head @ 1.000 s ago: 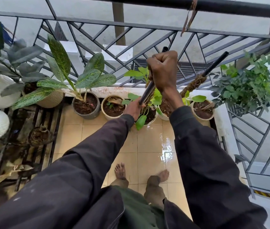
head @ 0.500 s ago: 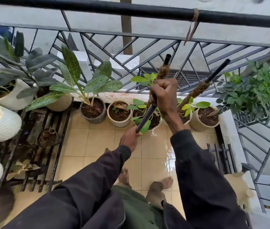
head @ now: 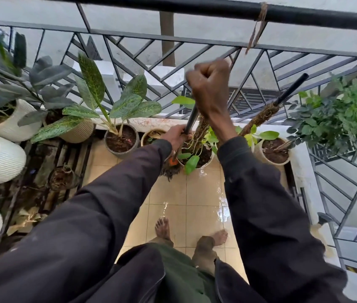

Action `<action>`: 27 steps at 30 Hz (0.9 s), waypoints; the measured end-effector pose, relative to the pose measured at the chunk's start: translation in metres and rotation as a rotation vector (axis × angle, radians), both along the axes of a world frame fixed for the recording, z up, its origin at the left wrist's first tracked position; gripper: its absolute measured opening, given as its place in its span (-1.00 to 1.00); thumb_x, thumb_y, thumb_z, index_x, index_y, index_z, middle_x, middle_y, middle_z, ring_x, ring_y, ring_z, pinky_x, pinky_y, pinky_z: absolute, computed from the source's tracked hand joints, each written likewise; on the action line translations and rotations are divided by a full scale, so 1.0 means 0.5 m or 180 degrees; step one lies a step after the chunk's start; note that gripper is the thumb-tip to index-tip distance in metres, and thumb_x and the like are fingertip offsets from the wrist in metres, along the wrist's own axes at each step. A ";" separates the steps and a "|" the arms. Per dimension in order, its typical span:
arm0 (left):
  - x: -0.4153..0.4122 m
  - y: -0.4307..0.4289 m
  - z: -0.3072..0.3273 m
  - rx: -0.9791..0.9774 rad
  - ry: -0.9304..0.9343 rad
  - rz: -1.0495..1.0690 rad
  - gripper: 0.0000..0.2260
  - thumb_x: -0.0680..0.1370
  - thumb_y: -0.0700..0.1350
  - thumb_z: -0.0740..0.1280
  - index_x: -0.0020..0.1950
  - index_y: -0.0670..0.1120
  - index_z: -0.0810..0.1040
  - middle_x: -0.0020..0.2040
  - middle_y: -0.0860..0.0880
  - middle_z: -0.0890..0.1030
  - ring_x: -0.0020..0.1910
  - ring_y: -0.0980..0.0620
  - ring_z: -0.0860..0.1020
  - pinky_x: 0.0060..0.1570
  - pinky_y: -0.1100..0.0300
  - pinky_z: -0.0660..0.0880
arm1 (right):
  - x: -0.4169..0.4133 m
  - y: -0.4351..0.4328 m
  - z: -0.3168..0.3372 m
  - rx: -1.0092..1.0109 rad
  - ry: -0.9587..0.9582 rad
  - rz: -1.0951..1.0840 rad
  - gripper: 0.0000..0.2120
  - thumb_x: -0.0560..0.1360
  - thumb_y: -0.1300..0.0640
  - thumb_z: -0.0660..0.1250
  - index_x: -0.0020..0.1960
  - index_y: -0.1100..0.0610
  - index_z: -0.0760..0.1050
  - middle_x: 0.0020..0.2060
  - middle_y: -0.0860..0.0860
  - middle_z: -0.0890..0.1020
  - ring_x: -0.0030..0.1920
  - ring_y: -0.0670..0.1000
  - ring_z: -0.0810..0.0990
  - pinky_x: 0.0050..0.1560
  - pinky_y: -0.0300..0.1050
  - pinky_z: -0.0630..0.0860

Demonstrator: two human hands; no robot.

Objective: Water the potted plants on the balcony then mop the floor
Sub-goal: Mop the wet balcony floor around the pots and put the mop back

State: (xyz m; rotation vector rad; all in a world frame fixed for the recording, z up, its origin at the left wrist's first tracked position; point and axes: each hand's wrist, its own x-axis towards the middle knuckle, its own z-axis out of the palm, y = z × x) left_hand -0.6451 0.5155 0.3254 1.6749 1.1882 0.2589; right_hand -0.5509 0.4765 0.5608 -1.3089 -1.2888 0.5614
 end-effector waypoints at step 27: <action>-0.089 -0.084 0.040 0.0302 0.0421 -0.0936 -0.93 0.63 -0.17 0.31 0.04 -0.07 0.60 -0.01 -0.08 0.67 0.03 -0.11 0.63 0.18 -0.04 0.55 | 0.013 -0.018 0.007 -0.0285 0.0656 0.0385 -0.73 0.32 0.30 0.29 -0.51 0.10 0.36 -0.60 -0.04 0.29 -0.61 -0.05 0.28 -0.52 -0.29 0.30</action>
